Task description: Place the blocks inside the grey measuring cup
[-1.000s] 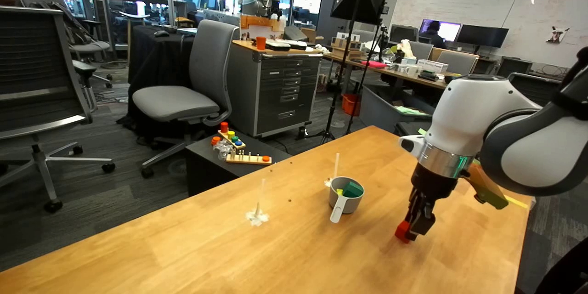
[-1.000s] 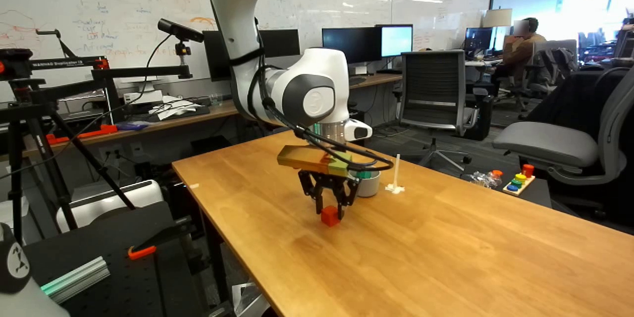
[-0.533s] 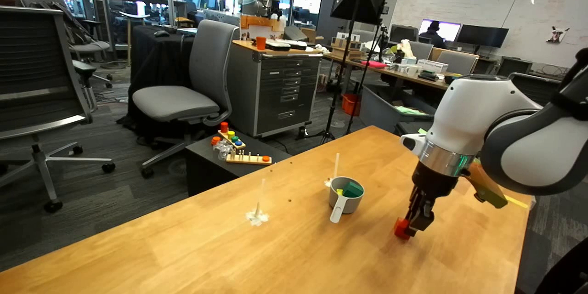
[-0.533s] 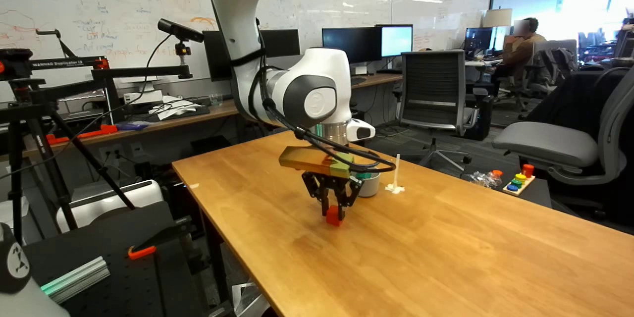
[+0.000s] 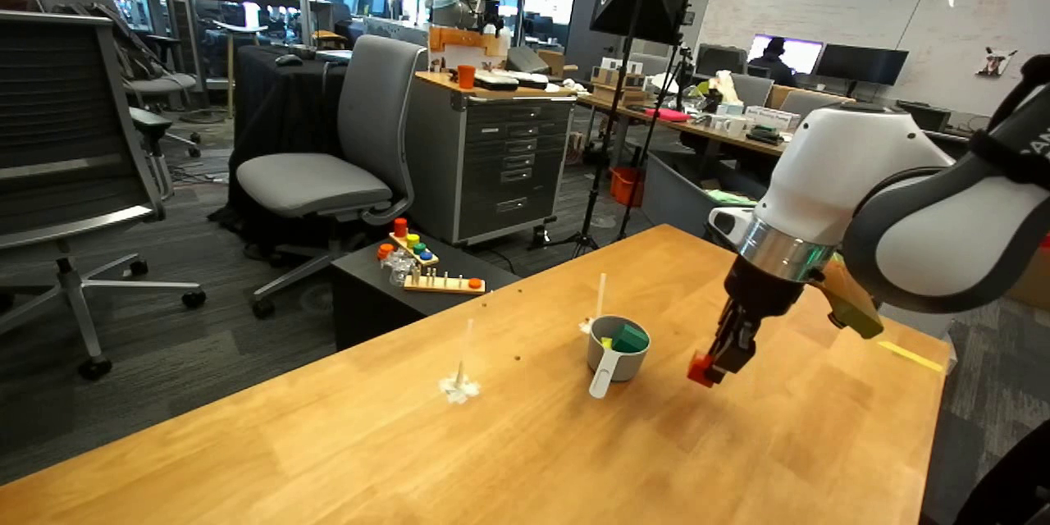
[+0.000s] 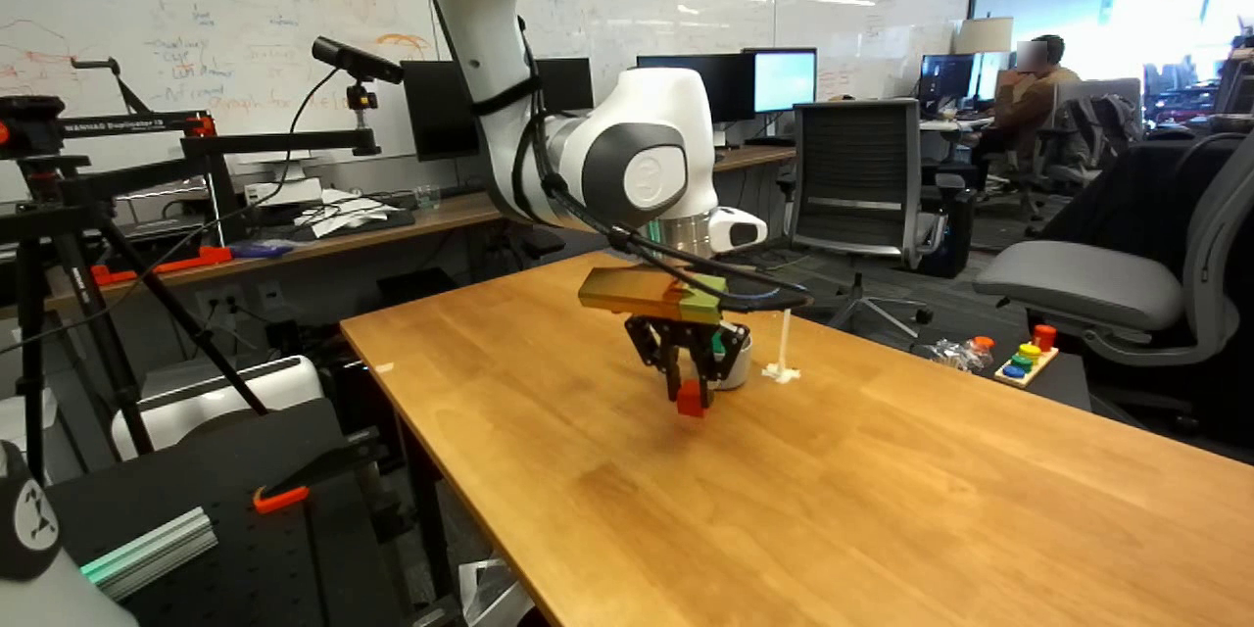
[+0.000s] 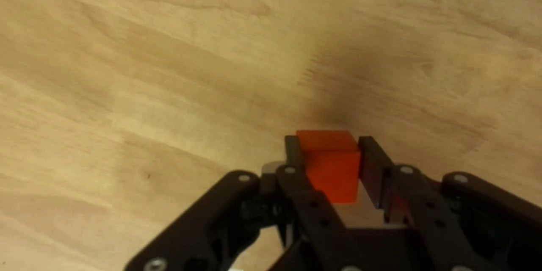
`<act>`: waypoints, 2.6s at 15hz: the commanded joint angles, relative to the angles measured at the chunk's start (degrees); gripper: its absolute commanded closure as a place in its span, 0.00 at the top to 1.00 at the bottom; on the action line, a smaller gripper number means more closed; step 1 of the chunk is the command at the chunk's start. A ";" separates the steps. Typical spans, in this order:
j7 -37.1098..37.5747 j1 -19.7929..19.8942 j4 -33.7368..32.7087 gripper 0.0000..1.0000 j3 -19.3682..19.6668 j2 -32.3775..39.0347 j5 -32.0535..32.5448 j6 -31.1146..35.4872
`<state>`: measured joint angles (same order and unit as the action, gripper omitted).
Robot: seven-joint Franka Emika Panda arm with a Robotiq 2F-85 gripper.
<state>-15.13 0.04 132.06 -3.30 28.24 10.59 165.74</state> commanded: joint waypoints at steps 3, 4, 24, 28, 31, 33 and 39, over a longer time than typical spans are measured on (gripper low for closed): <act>2.28 -1.15 -3.30 0.12 0.07 -2.69 -0.53 -1.62; 2.79 -1.29 -4.20 0.12 0.06 -2.63 -0.70 -1.95; 10.78 -5.99 -21.58 0.12 0.30 5.97 -0.88 -10.59; 11.10 -6.21 -22.41 0.12 0.43 7.93 -0.86 -10.48; 11.36 -6.40 -23.17 0.12 0.55 8.95 -0.79 -10.67; 11.37 -6.40 -23.44 0.12 0.49 9.21 -0.83 -10.65; 11.53 -6.50 -23.67 0.83 0.68 8.96 -0.64 -11.37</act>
<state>-4.30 -5.37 110.00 -3.45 37.15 10.59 156.19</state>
